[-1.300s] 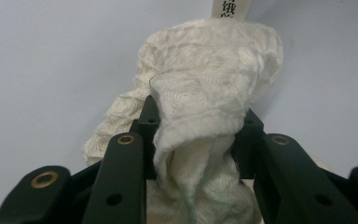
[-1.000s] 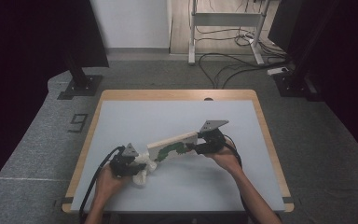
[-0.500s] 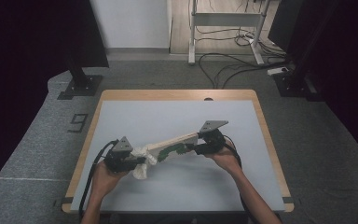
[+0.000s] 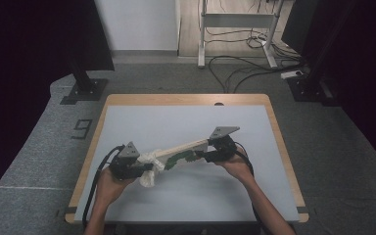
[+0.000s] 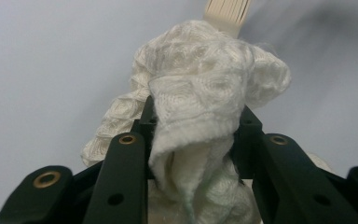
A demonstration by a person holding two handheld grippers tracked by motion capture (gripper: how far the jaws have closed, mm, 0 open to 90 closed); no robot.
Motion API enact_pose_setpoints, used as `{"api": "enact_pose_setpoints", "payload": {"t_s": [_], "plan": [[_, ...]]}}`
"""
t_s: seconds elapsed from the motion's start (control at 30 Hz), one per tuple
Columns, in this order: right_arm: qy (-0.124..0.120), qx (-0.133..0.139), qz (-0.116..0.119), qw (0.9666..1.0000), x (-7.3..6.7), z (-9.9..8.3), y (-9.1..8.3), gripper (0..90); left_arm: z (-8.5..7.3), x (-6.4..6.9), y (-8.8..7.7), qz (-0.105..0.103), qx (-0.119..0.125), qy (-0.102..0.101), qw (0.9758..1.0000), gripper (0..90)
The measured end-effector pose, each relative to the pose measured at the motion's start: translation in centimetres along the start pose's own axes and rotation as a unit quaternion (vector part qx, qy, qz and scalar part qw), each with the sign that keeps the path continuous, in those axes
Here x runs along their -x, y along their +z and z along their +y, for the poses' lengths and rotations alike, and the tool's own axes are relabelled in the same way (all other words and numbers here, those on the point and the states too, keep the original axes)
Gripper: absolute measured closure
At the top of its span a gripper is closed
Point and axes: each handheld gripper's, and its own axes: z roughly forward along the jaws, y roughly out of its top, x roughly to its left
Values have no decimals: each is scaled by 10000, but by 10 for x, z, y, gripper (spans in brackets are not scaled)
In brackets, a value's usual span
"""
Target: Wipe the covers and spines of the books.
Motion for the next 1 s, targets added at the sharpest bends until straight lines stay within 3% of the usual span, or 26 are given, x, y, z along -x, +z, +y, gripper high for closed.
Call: {"api": "enact_pose_setpoints", "payload": {"t_s": [0.3, 0.4, 0.67, 0.83, 1.0], "plan": [[-4, 11, -4, 10000, 0, -1, 0, 410, -20, -4, 32, -101, -342, -172, 9992, 651], [-8, 14, -11, 10000, 0, -1, 0, 410, -24, -6, 36, -160, -283, -273, 9991, 650], [-5, 25, -16, 10000, -1, -1, 0, 409, -22, -3, 32, -132, -232, -227, 9994, 653], [-15, 12, -15, 10000, -1, -1, 0, 409, -14, -2, 16, -168, -12, -222, 9996, 654], [-13, 11, -22, 10000, -2, -1, 0, 409, 0, 2, -1, -76, 87, -83, 9999, 653]]}}
